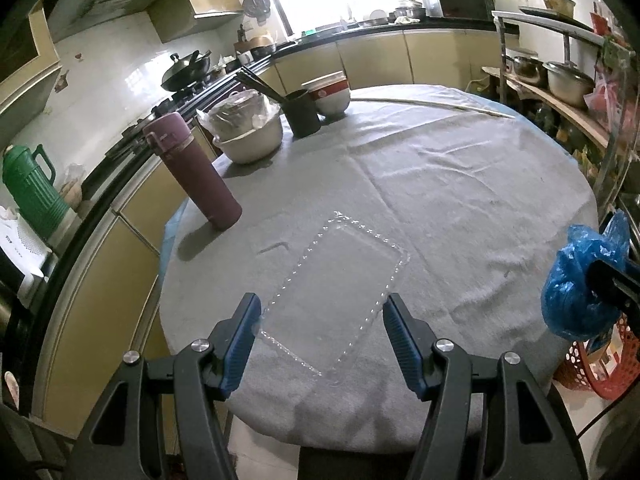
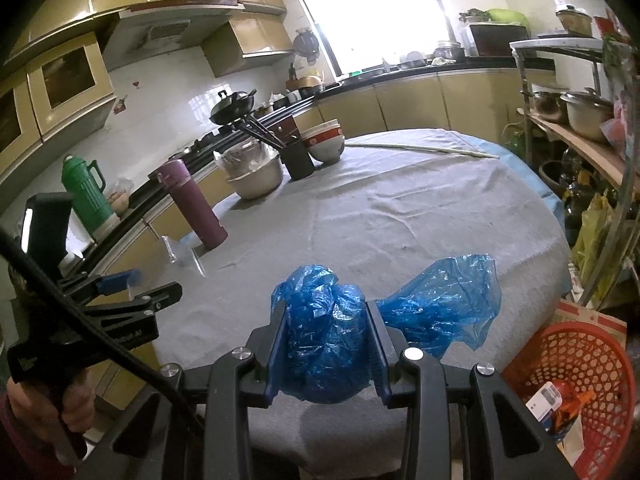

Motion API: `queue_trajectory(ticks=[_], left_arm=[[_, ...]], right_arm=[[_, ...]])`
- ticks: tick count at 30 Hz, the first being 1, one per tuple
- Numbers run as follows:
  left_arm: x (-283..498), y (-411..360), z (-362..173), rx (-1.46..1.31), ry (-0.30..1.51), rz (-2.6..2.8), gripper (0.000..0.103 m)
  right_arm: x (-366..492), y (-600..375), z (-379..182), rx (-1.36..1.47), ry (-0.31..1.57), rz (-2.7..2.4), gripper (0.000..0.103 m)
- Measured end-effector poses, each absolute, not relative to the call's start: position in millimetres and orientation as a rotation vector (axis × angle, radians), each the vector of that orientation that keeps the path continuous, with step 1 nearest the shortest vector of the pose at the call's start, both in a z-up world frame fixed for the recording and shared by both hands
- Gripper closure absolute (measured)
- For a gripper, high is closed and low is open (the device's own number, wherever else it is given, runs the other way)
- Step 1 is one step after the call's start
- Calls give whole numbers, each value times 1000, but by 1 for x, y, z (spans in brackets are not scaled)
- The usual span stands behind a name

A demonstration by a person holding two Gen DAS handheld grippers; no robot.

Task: Collect trash

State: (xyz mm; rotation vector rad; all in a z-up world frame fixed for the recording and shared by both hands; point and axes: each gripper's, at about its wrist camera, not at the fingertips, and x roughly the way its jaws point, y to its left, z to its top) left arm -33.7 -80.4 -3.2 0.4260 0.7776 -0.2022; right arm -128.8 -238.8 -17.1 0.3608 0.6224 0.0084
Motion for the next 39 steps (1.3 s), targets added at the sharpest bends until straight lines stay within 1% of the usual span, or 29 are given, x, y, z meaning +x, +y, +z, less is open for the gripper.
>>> queue_trajectory(ticks=[39], left_arm=[[-53,-106,2,489,745,-232,38]], right_arm=[[-147,-260,-24,410,598,-32,64]])
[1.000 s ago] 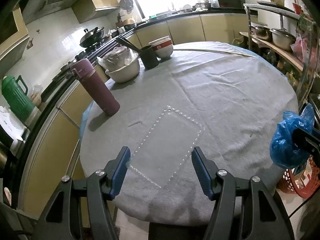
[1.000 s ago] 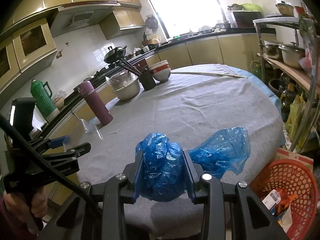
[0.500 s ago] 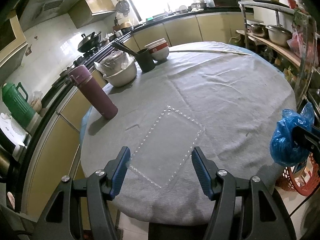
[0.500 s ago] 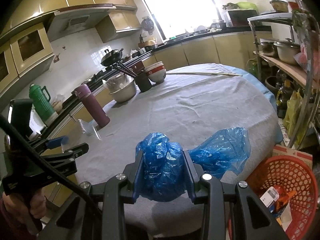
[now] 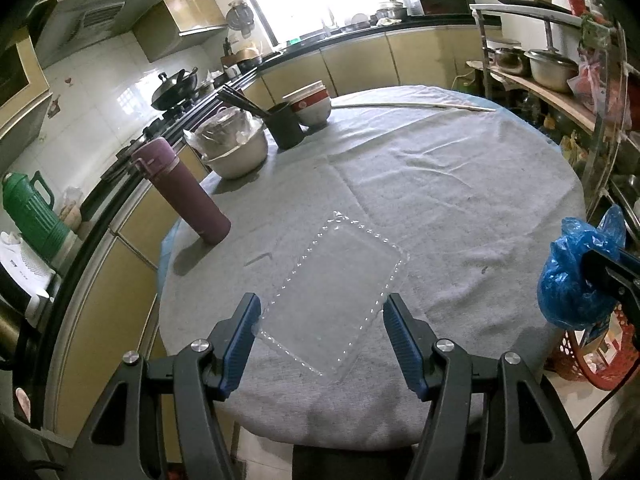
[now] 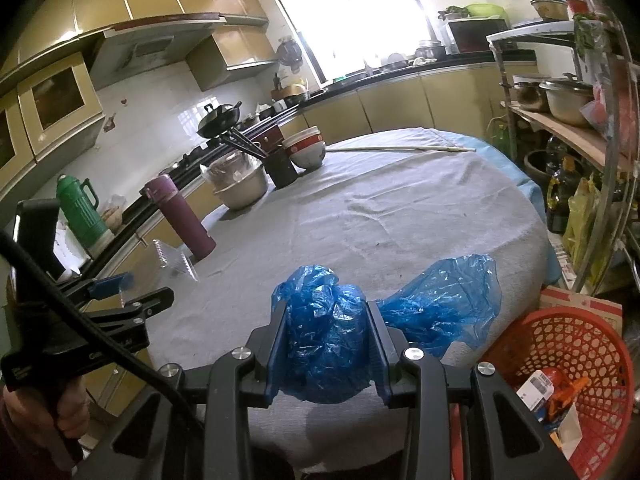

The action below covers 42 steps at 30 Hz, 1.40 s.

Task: Collect trash

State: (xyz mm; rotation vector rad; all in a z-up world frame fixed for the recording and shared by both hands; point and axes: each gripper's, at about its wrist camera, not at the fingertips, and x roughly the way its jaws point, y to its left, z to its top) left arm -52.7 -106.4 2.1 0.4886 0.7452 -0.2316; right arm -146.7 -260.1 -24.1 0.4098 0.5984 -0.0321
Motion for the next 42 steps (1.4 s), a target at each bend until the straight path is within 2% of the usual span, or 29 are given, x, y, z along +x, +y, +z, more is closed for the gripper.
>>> queue_trajectory(ticks=[42], left_arm=[[-66,-115,10,495,718,-250,38]], right_arm=[[-160,-264,-15,410,569,-42,64]])
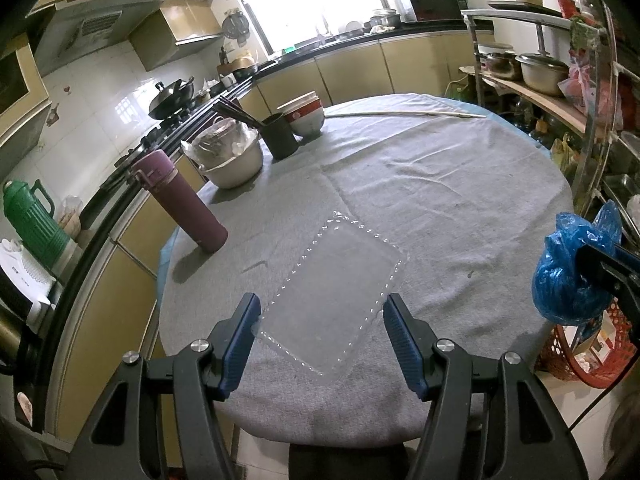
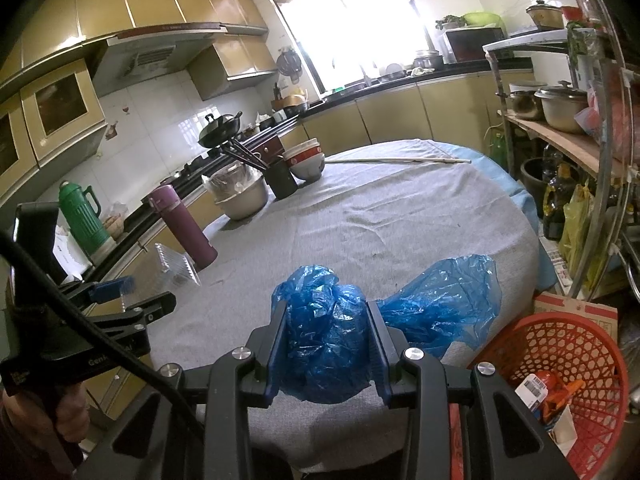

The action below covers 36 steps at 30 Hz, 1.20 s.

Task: Collect trash

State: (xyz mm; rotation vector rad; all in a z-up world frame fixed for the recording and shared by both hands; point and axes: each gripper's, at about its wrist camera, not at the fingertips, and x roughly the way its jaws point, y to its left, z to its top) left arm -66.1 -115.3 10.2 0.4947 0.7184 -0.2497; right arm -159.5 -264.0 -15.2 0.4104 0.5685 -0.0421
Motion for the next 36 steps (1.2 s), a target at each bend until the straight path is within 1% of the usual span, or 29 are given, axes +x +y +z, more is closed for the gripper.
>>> queue_trajectory(ticks=[36], left_arm=[[-71,-121,13,515,707,-270,38]], right_arm=[[-162,-265,-15,408,566,-44,64]])
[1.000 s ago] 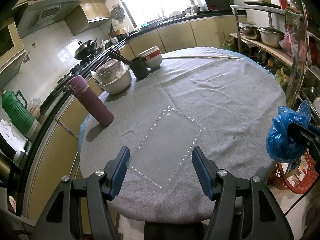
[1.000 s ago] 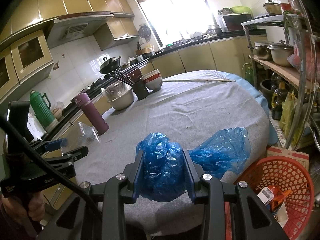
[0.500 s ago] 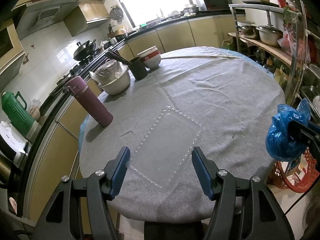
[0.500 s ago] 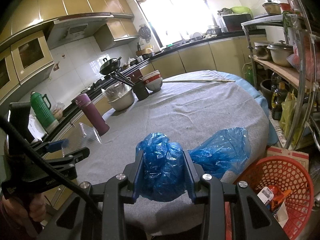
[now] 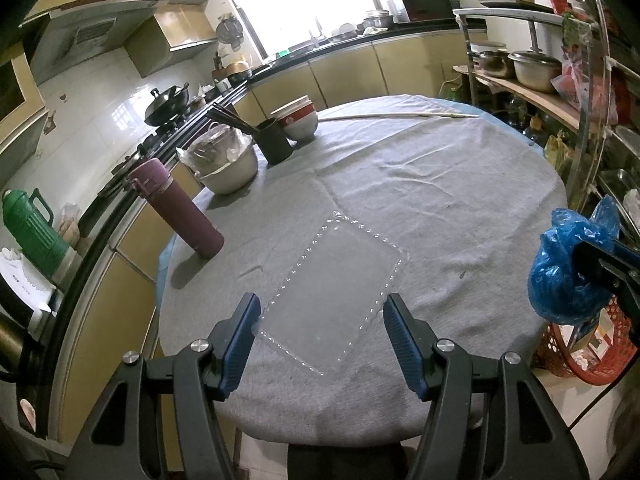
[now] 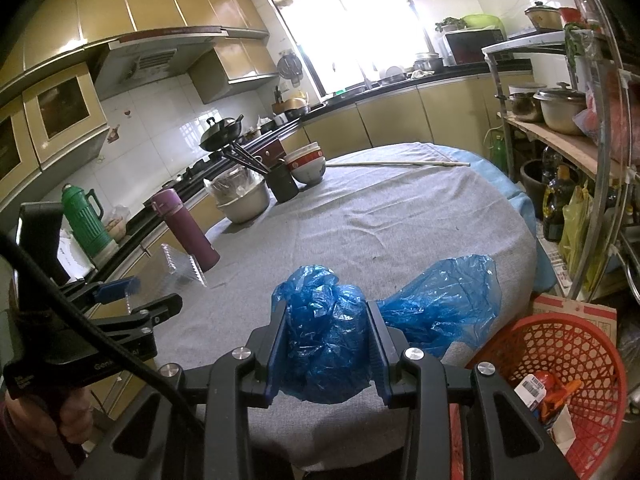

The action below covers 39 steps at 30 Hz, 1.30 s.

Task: Collect trash

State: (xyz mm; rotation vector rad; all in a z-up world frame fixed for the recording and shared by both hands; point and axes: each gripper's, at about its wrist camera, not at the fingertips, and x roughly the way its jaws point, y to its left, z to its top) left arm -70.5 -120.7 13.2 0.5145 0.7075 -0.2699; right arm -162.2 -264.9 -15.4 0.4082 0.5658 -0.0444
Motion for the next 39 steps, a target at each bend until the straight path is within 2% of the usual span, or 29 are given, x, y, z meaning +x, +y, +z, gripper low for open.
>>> queue_trajectory(ticks=[39], left_arm=[[-77,-134,6,548,717,-287,38]], right_arm=[[-162,-268,-22,431,556,-63,64]])
